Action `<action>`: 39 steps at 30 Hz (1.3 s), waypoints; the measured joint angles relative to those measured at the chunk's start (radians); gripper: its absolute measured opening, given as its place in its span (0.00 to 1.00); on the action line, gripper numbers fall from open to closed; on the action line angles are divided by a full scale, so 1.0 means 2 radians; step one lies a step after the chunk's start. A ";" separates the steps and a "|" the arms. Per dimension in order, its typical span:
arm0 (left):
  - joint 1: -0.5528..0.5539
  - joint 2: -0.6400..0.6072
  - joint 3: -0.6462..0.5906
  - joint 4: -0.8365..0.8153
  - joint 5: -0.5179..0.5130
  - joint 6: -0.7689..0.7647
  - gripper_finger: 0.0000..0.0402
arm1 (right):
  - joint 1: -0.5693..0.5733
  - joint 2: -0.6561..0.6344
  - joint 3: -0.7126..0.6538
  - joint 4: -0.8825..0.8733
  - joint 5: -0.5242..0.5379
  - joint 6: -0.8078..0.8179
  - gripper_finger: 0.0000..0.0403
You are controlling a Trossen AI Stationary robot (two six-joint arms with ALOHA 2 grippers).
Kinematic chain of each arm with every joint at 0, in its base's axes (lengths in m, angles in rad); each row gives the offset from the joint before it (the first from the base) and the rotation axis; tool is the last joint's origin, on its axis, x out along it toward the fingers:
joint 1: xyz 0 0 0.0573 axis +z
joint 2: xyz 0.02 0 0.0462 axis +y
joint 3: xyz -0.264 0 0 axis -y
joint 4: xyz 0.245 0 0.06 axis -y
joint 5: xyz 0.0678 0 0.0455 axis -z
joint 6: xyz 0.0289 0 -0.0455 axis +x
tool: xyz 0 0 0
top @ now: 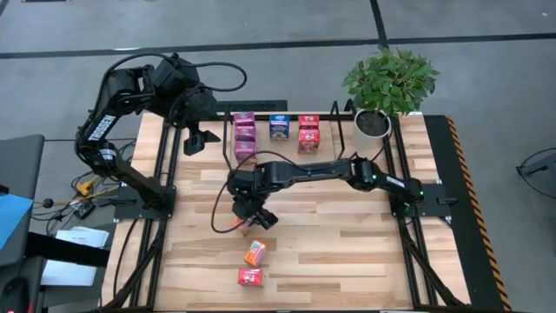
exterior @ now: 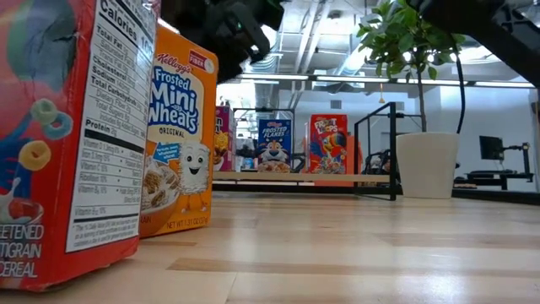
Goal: Stack cereal on shelf
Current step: Put the top orange cereal box on the shelf
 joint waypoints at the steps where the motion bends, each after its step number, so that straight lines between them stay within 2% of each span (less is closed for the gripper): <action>1: 0.000 0.000 0.000 0.000 0.000 0.001 0.74 | 0.000 0.001 0.000 0.006 0.003 0.000 0.71; 12: 0.000 0.000 0.000 0.000 -0.001 0.009 0.74 | 0.000 -0.002 0.000 0.007 0.014 0.005 0.69; 25: 0.000 0.000 0.000 0.000 -0.001 0.009 0.74 | -0.006 -0.010 0.003 -0.012 0.010 0.031 0.41; 28: 0.000 0.000 0.000 0.000 -0.001 0.009 0.74 | -0.014 -0.019 0.010 -0.047 0.010 0.048 0.41; 32: 0.000 0.000 0.000 0.000 -0.001 0.013 0.74 | -0.033 -0.041 0.021 -0.098 0.009 0.072 0.47; 39: 0.000 0.000 0.000 0.000 -0.001 0.022 0.74 | -0.093 -0.100 0.020 -0.177 0.016 0.105 0.49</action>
